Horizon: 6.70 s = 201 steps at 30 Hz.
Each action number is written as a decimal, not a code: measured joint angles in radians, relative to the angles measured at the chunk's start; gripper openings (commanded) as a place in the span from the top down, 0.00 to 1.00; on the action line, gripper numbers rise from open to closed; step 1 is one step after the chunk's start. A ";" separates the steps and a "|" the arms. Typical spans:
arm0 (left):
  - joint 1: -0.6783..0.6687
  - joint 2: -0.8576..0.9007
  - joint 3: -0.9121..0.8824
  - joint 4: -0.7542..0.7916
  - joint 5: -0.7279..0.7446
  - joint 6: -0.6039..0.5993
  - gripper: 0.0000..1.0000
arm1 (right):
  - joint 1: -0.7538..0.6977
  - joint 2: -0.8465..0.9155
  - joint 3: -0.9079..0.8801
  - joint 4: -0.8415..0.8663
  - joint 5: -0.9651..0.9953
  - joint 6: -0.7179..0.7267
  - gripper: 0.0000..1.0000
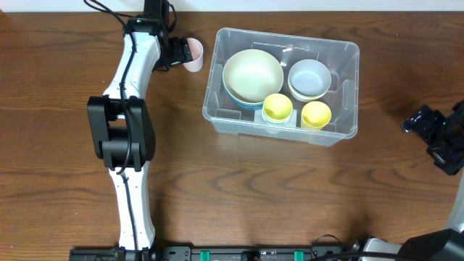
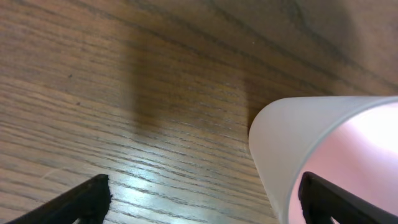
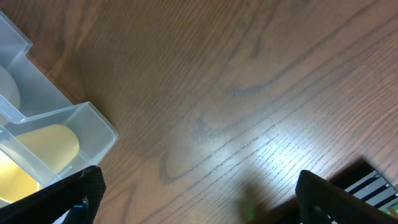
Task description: Pack container
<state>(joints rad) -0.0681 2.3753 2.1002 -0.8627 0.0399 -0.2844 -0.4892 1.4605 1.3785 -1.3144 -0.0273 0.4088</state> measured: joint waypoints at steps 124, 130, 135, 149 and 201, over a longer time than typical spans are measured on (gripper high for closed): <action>-0.716 -0.283 0.000 -0.079 0.073 0.092 0.94 | 0.000 0.000 0.000 0.000 0.000 0.000 0.01; -0.716 -0.274 0.000 -0.023 0.061 0.103 0.94 | 0.000 0.000 0.000 0.000 0.000 0.000 0.01; -0.716 -0.272 0.000 -0.018 0.058 0.106 0.95 | 0.000 0.000 0.000 0.000 0.000 0.000 0.01; -0.716 -0.176 0.000 -0.032 0.058 0.109 0.94 | 0.000 0.000 0.000 0.000 0.000 0.000 0.01; -0.451 -1.394 -0.262 -0.597 -0.247 -0.050 0.02 | 0.000 0.000 0.000 0.000 0.000 0.000 0.01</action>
<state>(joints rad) -0.5186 0.9813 1.8381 -1.4597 -0.2070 -0.3340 -0.4892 1.4605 1.3785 -1.3140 -0.0273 0.4088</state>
